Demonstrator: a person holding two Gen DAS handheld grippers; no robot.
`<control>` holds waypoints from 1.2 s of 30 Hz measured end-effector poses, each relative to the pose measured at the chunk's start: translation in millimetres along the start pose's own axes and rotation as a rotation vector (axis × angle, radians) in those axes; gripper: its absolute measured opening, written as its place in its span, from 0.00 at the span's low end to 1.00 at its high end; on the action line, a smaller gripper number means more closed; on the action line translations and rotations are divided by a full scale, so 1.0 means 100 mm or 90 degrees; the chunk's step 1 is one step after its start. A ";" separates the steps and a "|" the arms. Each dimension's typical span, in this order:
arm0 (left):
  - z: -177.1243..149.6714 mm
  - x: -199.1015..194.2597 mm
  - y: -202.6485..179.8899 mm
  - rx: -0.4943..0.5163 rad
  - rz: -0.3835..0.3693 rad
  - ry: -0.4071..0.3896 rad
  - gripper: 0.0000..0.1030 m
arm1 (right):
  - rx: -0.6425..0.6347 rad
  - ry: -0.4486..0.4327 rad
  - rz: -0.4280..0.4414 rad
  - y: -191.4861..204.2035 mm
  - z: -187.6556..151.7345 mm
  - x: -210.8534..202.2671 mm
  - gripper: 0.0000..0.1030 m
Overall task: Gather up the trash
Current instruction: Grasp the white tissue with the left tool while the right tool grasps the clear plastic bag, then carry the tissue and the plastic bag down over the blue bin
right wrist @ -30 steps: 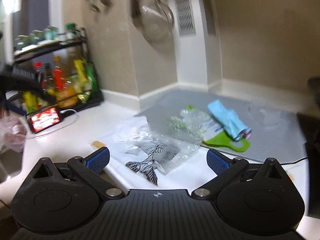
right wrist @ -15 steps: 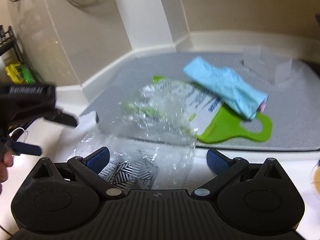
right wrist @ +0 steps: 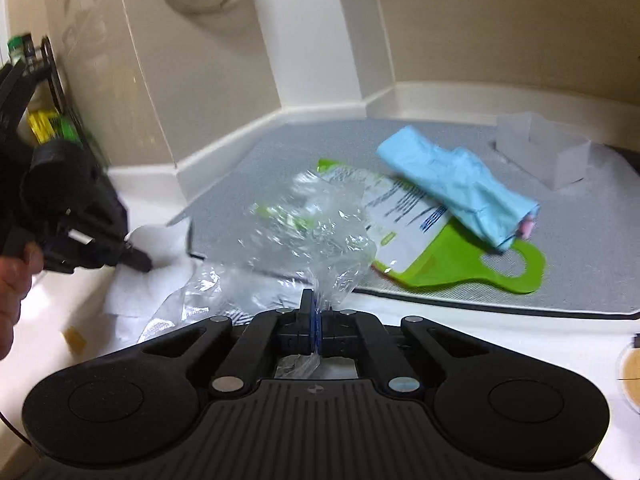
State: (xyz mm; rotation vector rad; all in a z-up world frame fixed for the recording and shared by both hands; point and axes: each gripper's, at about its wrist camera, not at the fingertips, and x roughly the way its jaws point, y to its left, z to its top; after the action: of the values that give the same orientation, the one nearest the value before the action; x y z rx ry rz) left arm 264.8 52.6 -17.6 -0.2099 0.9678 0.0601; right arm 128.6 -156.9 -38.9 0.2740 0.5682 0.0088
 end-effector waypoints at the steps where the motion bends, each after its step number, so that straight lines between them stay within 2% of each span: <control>1: -0.02 -0.08 0.03 -0.001 -0.001 -0.008 0.01 | 0.003 -0.012 0.004 -0.02 0.02 -0.07 0.01; 5: -0.20 -0.48 0.13 0.003 -0.016 -0.047 0.01 | 0.001 -0.057 0.018 -0.07 0.05 -0.44 0.01; 8: -0.40 -0.85 0.15 0.029 -0.017 -0.094 0.01 | 0.008 -0.076 0.030 -0.14 0.03 -0.71 0.01; 16: -1.09 -1.63 0.15 0.106 -0.030 -0.152 0.01 | 0.022 -0.112 0.061 -0.24 -0.12 -1.39 0.01; 23: -1.70 -2.01 0.23 0.139 -0.067 -0.159 0.01 | -0.002 -0.127 0.101 -0.17 -0.31 -1.94 0.01; 27: -2.00 -2.14 0.26 0.151 -0.066 -0.161 0.01 | -0.026 -0.123 0.128 -0.07 -0.45 -2.18 0.01; 36: -2.52 -2.04 0.51 0.136 -0.068 -0.099 0.01 | -0.087 -0.075 0.148 0.09 -0.81 -2.47 0.01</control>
State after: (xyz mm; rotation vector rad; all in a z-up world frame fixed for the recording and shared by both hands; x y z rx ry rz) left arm -62.5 59.8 4.9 -0.0584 0.8004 -0.1233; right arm -122.1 -147.7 28.6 0.2048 0.4142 0.2532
